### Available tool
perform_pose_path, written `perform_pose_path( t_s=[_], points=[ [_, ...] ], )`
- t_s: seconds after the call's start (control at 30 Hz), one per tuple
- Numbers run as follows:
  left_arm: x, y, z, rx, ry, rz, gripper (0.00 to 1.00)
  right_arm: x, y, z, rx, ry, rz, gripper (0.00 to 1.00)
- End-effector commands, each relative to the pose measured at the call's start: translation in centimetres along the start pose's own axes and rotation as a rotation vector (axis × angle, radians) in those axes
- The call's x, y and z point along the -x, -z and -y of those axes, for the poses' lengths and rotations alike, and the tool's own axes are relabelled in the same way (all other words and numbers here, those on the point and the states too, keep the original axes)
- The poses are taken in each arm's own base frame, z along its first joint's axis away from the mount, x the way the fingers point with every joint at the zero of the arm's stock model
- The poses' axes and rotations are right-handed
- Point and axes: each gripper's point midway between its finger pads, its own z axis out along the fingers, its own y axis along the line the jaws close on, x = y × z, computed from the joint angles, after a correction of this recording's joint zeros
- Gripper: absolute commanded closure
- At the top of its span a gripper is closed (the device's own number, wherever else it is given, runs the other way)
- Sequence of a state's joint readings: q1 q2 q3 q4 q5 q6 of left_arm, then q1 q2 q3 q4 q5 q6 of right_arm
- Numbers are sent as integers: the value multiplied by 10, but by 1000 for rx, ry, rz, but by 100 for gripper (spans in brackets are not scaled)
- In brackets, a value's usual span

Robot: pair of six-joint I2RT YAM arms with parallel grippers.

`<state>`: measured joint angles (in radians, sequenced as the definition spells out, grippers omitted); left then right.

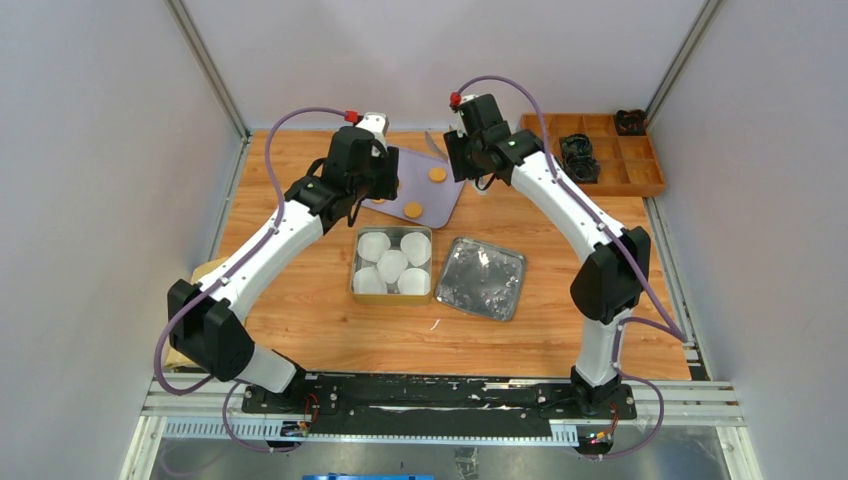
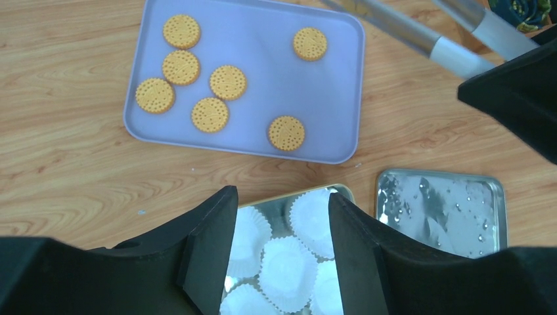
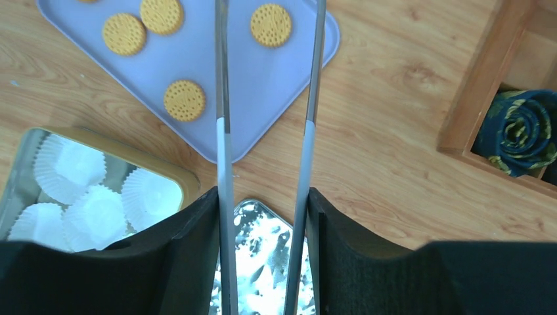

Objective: Pack the cookies

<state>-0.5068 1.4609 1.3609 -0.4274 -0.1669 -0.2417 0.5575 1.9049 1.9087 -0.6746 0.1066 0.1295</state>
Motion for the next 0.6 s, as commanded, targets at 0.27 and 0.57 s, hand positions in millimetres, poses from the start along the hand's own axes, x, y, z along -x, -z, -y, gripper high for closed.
perform_pose_path(
  t_s=[0.27,0.57],
  points=[
    [17,14,-7,34,10,58,41,5,43,-28,88,30,70,100],
    [45,44,-28,144,22,123,36,-49,97,-59,154,116,28,98]
  ],
)
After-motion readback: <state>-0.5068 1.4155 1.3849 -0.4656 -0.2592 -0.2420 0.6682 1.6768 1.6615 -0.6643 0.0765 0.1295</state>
